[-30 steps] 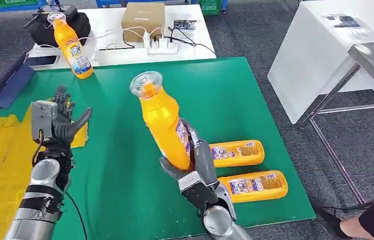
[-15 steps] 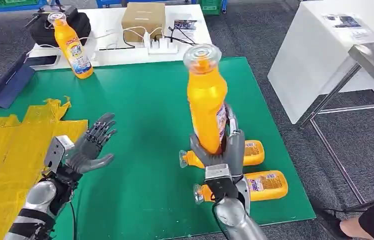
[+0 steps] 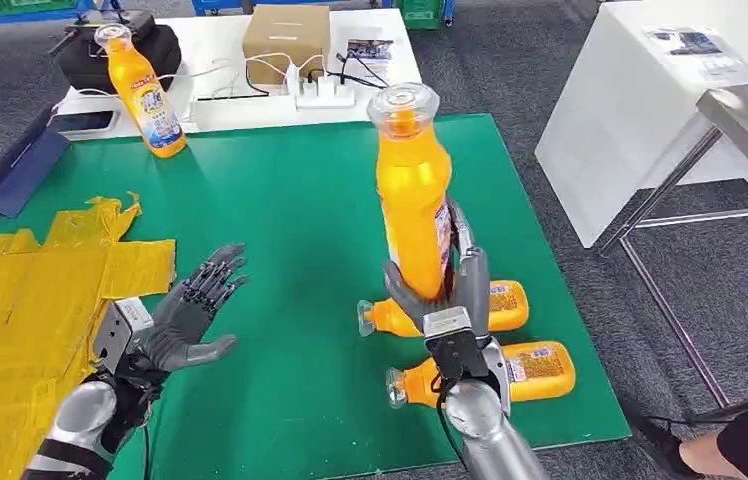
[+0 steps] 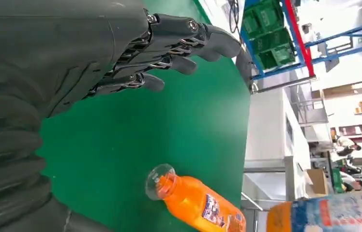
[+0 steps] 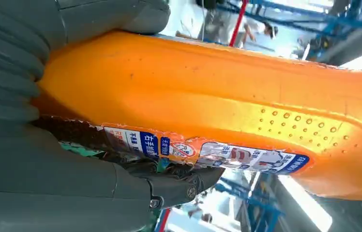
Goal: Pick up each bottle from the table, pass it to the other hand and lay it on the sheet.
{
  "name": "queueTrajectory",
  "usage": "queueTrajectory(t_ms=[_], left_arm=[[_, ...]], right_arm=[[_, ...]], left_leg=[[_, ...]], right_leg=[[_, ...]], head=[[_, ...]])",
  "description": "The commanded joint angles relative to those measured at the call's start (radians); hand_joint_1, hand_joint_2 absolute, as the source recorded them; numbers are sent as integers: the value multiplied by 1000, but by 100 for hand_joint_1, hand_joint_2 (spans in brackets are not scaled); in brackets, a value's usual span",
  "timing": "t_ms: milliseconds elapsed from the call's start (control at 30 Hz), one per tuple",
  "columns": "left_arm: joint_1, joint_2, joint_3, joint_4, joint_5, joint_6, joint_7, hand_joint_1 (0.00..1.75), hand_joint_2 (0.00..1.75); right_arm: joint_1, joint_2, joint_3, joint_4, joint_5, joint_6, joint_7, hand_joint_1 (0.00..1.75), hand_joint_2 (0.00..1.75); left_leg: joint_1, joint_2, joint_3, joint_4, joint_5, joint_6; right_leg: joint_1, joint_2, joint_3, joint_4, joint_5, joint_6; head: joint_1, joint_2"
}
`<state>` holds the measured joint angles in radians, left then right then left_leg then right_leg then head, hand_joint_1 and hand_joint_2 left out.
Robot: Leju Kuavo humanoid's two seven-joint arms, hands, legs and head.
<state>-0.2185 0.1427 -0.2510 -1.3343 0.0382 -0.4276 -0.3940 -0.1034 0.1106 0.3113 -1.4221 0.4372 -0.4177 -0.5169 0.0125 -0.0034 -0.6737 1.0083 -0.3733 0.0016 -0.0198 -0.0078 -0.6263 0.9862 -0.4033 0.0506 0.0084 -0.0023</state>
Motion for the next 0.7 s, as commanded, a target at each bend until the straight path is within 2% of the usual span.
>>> queueTrajectory(t_ms=[33, 167, 267, 300, 400, 700], left_arm=[[6, -5, -47, 35, -1, 2, 3, 0, 175], [-26, -22, -76, 60, -10, 6, 6, 0, 175], [-55, -35, -88, 63, -1, 5, 22, 0, 175], [-62, -38, -89, 64, 4, 7, 28, 0, 175], [-71, -46, -88, 62, 20, 11, 38, 0, 175], [-69, -45, -88, 61, 21, 11, 38, 0, 175]], right_arm=[[-55, -38, 76, 122, 50, 61, 33, 175, 175], [-81, -33, 203, 216, 207, 72, 57, 175, 175], [-105, -21, 298, 293, 313, 38, 77, 175, 175], [-110, -15, 328, 313, 335, 31, 78, 175, 175], [-113, -11, 399, 331, 363, 35, 78, 175, 175], [-116, -17, 400, 330, 364, 34, 80, 175, 175]], left_leg=[[0, 2, 7, 0, -3, 1], [0, 1, 6, -1, -2, 1], [1, 1, 9, -1, -3, 0], [1, 1, 5, -1, -2, 0], [1, 0, 7, 0, -2, 0], [1, 0, 5, 0, -2, 1]], right_leg=[[0, 2, 7, -1, -2, -2], [0, 1, 6, -2, -1, -2], [1, 1, 10, -1, -3, -3], [1, 1, 5, -1, -1, -2], [1, 1, 7, -1, -2, -3], [1, 0, 6, -1, -2, -2]], head=[[0, 0], [0, 0], [0, 0], [0, 0], [0, 0], [0, 0]])
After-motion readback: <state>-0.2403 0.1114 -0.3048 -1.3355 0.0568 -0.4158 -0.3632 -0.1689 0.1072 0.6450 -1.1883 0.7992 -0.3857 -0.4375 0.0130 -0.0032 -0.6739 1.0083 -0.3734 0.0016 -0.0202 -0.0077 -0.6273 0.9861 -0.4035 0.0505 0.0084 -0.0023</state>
